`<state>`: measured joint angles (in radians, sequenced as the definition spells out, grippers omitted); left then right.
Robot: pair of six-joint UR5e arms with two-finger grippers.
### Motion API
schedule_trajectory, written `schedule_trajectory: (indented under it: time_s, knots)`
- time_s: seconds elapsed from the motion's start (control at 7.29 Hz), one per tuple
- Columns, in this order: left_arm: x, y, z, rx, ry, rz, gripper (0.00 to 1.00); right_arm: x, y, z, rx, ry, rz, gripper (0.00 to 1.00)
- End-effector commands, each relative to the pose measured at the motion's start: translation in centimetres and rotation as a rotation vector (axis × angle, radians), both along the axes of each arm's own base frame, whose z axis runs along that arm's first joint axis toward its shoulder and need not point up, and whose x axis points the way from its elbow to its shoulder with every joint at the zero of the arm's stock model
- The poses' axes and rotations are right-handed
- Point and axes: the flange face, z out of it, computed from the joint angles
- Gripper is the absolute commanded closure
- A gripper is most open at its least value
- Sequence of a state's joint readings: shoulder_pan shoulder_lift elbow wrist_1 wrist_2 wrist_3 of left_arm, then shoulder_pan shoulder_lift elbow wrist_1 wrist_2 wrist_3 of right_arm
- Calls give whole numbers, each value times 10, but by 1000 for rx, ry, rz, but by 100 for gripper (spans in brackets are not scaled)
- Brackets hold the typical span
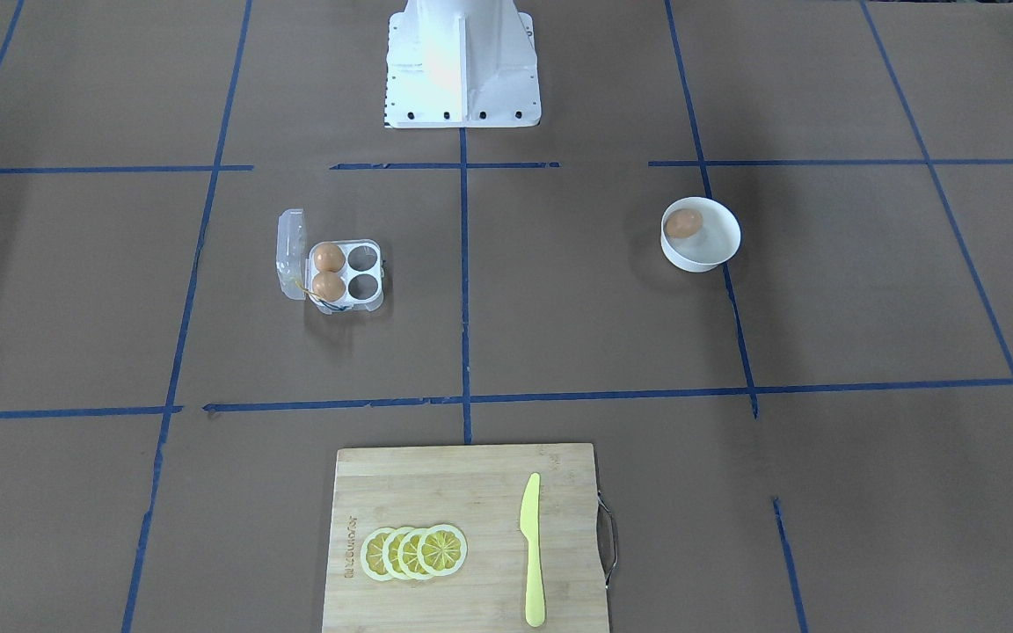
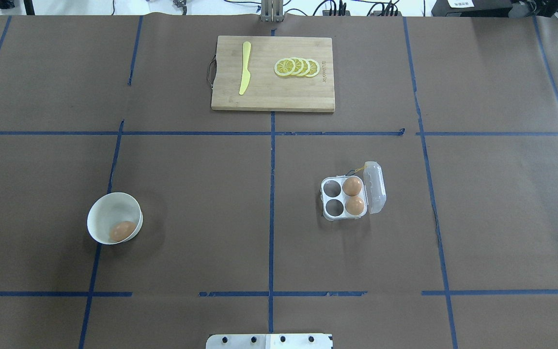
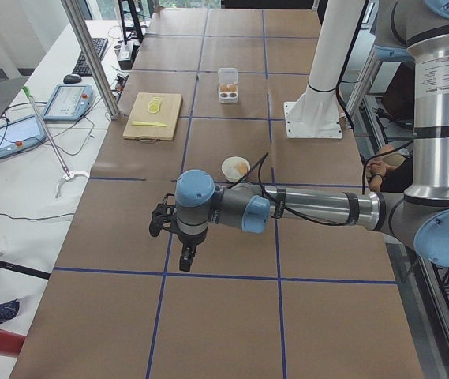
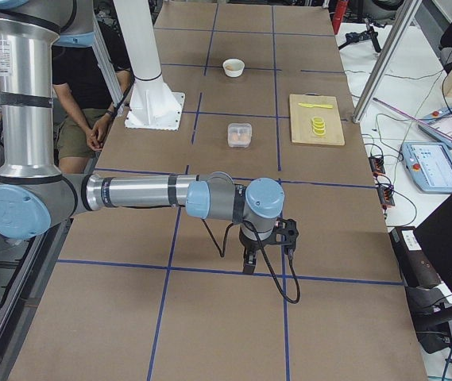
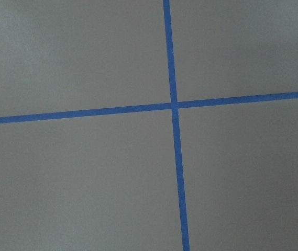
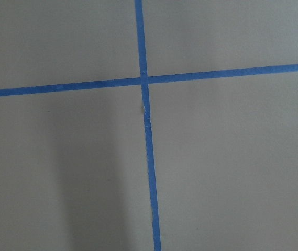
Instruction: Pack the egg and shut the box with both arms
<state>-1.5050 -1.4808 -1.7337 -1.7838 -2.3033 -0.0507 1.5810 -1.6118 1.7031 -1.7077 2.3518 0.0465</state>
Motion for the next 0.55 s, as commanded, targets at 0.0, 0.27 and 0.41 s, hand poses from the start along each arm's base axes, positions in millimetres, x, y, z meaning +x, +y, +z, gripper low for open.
schedule_trajectory:
  time_s: [0.0,0.27,0.41]
  knots:
    - [65,-6,-46,116,52,43,0,0,-10,-17,32,-4,4,0]
    - [156,20,-118,-6,176,-18,0,0,-4,-11,16,-6,6,0]
    - [188,43,-150,-63,226,-24,0,0,-2,-7,8,-9,5,0]
